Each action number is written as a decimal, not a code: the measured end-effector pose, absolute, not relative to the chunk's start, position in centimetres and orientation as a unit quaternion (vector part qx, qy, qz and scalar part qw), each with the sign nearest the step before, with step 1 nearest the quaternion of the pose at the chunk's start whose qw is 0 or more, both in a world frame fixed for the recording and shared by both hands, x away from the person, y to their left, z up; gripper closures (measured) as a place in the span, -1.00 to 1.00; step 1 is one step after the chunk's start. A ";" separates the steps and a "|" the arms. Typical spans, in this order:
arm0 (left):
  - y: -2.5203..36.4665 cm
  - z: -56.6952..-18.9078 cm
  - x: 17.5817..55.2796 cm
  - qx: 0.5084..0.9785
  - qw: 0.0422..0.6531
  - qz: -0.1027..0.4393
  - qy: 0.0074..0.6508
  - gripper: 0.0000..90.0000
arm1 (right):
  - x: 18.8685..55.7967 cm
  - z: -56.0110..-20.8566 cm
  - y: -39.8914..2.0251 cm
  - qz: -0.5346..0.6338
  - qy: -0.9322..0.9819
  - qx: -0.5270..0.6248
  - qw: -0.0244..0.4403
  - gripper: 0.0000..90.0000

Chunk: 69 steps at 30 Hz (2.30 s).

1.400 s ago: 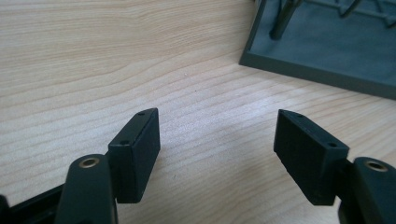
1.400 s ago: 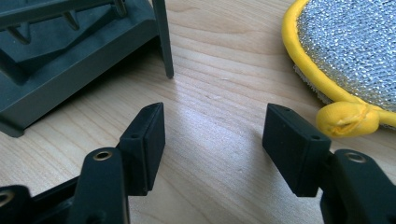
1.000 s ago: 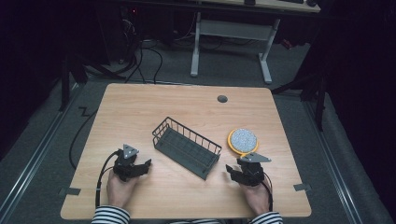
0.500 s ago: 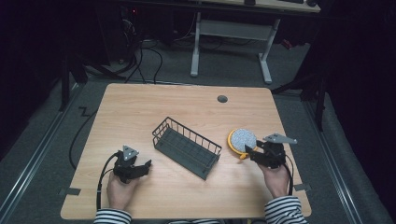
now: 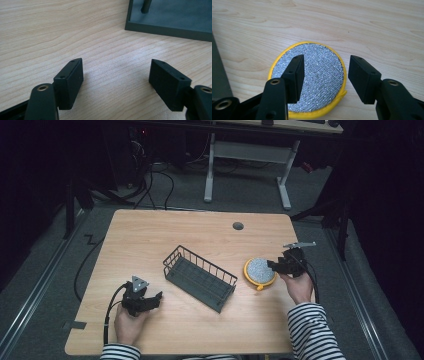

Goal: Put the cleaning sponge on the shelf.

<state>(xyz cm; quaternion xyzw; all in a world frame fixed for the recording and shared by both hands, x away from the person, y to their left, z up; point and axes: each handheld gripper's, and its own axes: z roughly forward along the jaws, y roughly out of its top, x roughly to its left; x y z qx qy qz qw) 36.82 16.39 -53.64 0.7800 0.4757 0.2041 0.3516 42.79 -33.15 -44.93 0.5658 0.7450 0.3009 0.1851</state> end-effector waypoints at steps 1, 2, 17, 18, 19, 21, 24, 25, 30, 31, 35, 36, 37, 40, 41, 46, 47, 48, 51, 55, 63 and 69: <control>16.4 -53.6 36.8 0.780 0.352 0.204 0.476 -0.37 | 43.2 -45.0 -33.2 0.297 0.746 0.569 0.178 0.05; 16.4 -53.6 36.8 0.780 0.352 0.204 0.476 -0.37 | 43.6 -45.1 -33.2 0.295 0.746 0.571 0.174 0.06; 16.4 -53.6 36.8 0.780 0.351 0.204 0.475 -0.38 | 46.4 -47.0 -33.9 0.248 0.747 0.602 0.133 0.09; 16.4 -53.6 36.8 0.780 0.351 0.204 0.475 -0.38 | 46.5 -47.2 -33.9 0.249 0.746 0.604 0.131 0.10; 16.4 -53.6 36.8 0.780 0.351 0.204 0.475 -0.38 | 46.6 -47.3 -34.0 0.249 0.745 0.605 0.129 0.12; 16.4 -53.6 36.8 0.780 0.351 0.204 0.475 -0.38 | 46.7 -47.5 -34.0 0.249 0.745 0.607 0.122 0.15; 16.4 -53.6 36.8 0.780 0.351 0.205 0.475 -0.38 | 47.0 -47.9 -33.9 0.245 0.746 0.608 0.116 0.19; 16.4 -53.6 36.8 0.780 0.351 0.205 0.475 -0.38 | 47.0 -48.0 -33.9 0.243 0.748 0.608 0.113 0.20; 16.4 -53.6 36.8 0.780 0.351 0.204 0.475 -0.38 | 47.3 -48.7 -33.8 0.242 0.752 0.605 0.099 0.34; 16.4 -53.6 36.8 0.780 0.351 0.205 0.475 -0.38 | 47.3 -48.7 -33.8 0.241 0.753 0.604 0.098 0.36; 16.4 -53.6 36.8 0.780 0.351 0.204 0.475 -0.38 | 47.4 -48.9 -33.8 0.237 0.757 0.603 0.088 0.48; 16.4 -53.6 36.8 0.780 0.351 0.204 0.475 -0.38 | 47.4 -48.9 -33.8 0.236 0.758 0.601 0.090 0.53; 16.4 -53.6 36.8 0.780 0.352 0.204 0.475 -0.38 | 47.4 -48.9 -33.8 0.235 0.760 0.599 0.091 0.57; 16.4 -53.6 36.8 0.780 0.352 0.203 0.475 -0.38 | 47.3 -48.9 -33.5 0.230 0.766 0.592 0.100 0.73; 16.4 -53.6 36.8 0.780 0.352 0.203 0.475 -0.38 | 47.3 -48.9 -33.3 0.227 0.768 0.589 0.105 0.78; 16.4 -53.6 36.8 0.780 0.353 0.202 0.476 -0.38 | 47.1 -48.7 -33.0 0.220 0.775 0.580 0.118 0.88; 16.4 -53.6 36.8 0.780 0.353 0.202 0.475 -0.38 | 47.1 -48.7 -33.0 0.224 0.775 0.579 0.118 0.89; 16.4 -53.6 36.8 0.780 0.353 0.201 0.475 -0.38 | 47.1 -48.7 -33.1 0.226 0.774 0.579 0.117 0.90; 16.4 -53.6 36.8 0.781 0.353 0.201 0.475 -0.39 | 46.9 -48.5 -33.1 0.235 0.774 0.576 0.115 0.92; 16.4 -53.6 36.8 0.781 0.352 0.202 0.475 -0.39 | 46.6 -48.0 -33.0 0.252 0.773 0.570 0.116 0.93; 16.4 -53.6 36.8 0.781 0.352 0.202 0.475 -0.39 | 45.8 -46.7 -33.0 0.275 0.774 0.556 0.125 0.94; 16.4 -53.6 36.8 0.781 0.352 0.203 0.474 -0.39 | 45.2 -45.6 -33.5 0.294 0.768 0.553 0.131 0.94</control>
